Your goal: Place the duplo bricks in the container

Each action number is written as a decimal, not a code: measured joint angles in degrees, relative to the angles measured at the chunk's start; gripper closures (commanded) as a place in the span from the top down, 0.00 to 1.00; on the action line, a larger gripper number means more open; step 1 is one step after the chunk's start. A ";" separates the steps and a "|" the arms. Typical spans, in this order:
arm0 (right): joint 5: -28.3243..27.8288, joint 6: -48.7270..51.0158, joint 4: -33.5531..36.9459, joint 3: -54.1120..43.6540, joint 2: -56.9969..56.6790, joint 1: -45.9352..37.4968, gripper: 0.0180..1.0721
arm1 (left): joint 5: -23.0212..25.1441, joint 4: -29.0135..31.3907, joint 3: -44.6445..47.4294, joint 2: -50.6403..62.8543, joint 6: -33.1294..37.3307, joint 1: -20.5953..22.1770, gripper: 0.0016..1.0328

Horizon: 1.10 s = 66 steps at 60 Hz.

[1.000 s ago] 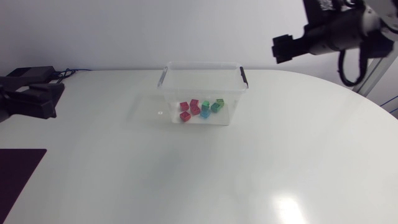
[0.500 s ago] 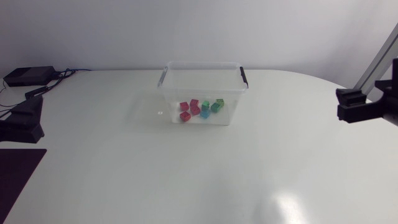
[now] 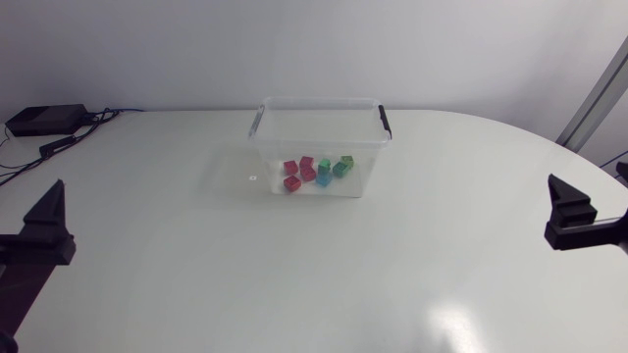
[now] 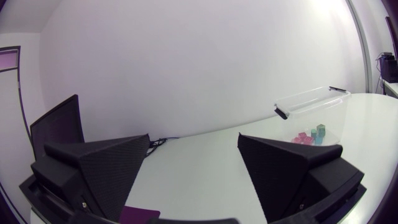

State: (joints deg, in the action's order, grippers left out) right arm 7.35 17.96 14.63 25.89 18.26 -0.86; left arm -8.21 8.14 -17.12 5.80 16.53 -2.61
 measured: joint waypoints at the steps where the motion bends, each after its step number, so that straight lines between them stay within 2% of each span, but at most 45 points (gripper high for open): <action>1: -0.04 -0.17 -0.20 -0.44 -0.31 0.00 0.95 | 0.28 -0.28 0.37 -0.15 -0.04 0.00 0.96; 49: -6.93 -15.28 -13.29 -23.50 -17.03 0.44 0.95 | 7.58 -6.84 15.23 -5.14 -13.88 2.05 0.96; 66: -7.19 -16.50 -13.60 -24.68 -17.97 0.44 0.95 | 7.80 -7.23 15.91 -5.44 -15.08 2.32 0.96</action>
State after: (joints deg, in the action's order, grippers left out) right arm 0.16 1.45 1.04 1.21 0.30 -0.43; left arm -0.40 0.91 -1.21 0.36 1.45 -0.30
